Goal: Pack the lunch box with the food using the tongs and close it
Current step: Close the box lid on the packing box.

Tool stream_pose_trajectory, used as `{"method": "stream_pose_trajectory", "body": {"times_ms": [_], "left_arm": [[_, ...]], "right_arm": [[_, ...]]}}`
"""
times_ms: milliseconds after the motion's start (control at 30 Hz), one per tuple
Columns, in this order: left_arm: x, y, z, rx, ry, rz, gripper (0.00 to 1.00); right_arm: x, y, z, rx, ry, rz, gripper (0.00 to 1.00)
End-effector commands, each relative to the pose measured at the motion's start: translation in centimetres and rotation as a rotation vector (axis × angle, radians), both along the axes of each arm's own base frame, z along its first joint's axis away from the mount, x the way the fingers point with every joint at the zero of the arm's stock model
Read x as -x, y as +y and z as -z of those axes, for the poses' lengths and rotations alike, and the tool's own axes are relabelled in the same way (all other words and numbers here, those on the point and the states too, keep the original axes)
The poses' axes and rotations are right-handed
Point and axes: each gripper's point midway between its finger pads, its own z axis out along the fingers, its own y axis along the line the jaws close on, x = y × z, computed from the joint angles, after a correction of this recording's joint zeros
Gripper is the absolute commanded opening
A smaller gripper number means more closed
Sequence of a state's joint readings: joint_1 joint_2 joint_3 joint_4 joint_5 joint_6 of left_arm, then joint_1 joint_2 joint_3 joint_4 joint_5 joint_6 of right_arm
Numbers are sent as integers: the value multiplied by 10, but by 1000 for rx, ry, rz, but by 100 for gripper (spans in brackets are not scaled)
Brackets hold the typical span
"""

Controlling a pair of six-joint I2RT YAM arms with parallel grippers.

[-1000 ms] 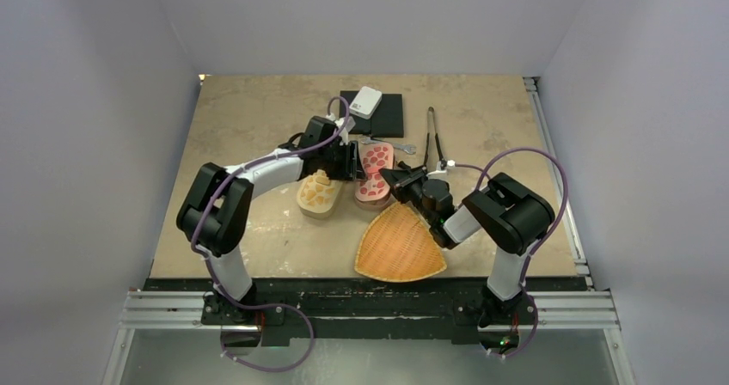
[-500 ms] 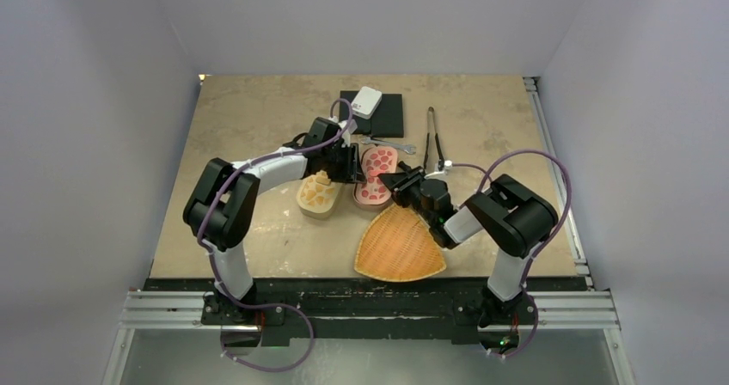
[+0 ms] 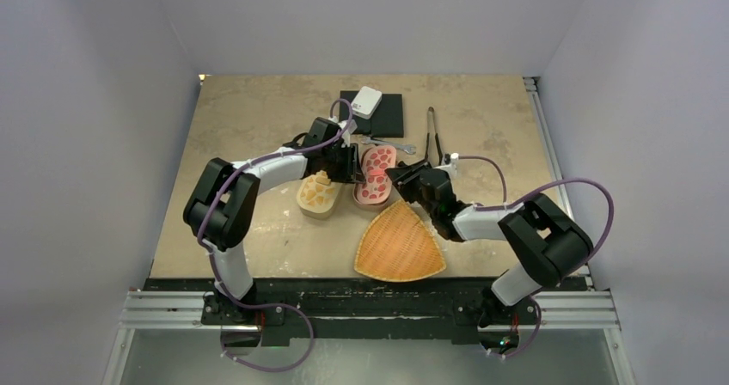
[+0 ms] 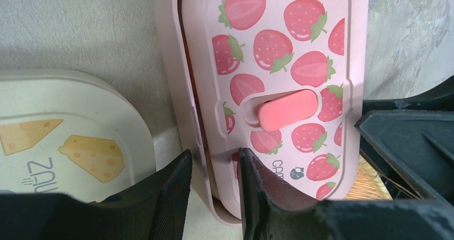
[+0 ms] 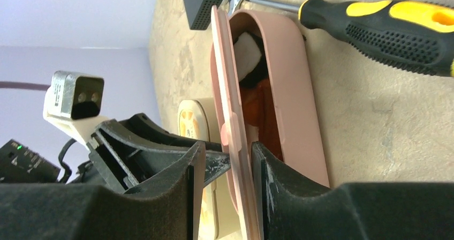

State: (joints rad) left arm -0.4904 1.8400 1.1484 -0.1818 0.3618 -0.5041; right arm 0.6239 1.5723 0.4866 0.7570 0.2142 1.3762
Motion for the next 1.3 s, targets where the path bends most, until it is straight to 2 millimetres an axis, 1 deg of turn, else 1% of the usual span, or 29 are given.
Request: {"method": "stream_pose_trajectory", "body": {"times_ms": [0, 100, 133, 167, 200, 233, 367, 467, 600, 633, 767, 900, 1067, 1167, 1267], "left_arm": [[-1, 2, -3, -13, -19, 13, 36], [0, 0, -5, 3, -20, 20, 38], [0, -1, -6, 9, -21, 22, 39], [0, -2, -7, 14, -21, 24, 39], [0, -3, -8, 18, -22, 26, 39], [0, -3, -8, 23, -21, 27, 40], [1, -5, -11, 37, -25, 32, 41], [0, -5, -13, 40, -30, 33, 41], [1, -7, -16, 53, -34, 40, 44], [2, -8, -16, 61, -33, 46, 45], [5, -16, -19, 108, -25, 75, 49], [11, -23, -21, 156, -3, 103, 49], [13, -26, -21, 178, 11, 112, 50], [15, -26, -19, 173, 22, 109, 50], [14, -22, -17, 154, 25, 96, 50]], "right_arm": [[-12, -15, -3, 99, 40, 97, 40], [-14, -13, -1, 118, 64, 96, 40], [-14, -14, 3, 186, 52, 66, 41], [-12, -17, 10, 323, 15, 2, 55], [-11, -16, 12, 344, 14, -16, 57], [-9, -15, 14, 350, 18, -32, 56], [-10, -13, 18, 365, 23, -44, 49], [-11, -11, 23, 370, 34, -52, 46], [-11, -11, 25, 366, 37, -47, 27], [-12, -11, 25, 364, 35, -45, 25], [-14, -11, 19, 367, 20, -42, 23], [-13, -9, 21, 365, 26, -52, 4], [-7, -7, 35, 340, 61, -66, 0], [2, -3, 47, 311, 99, -97, 0], [6, -4, 54, 298, 126, -93, 0]]}}
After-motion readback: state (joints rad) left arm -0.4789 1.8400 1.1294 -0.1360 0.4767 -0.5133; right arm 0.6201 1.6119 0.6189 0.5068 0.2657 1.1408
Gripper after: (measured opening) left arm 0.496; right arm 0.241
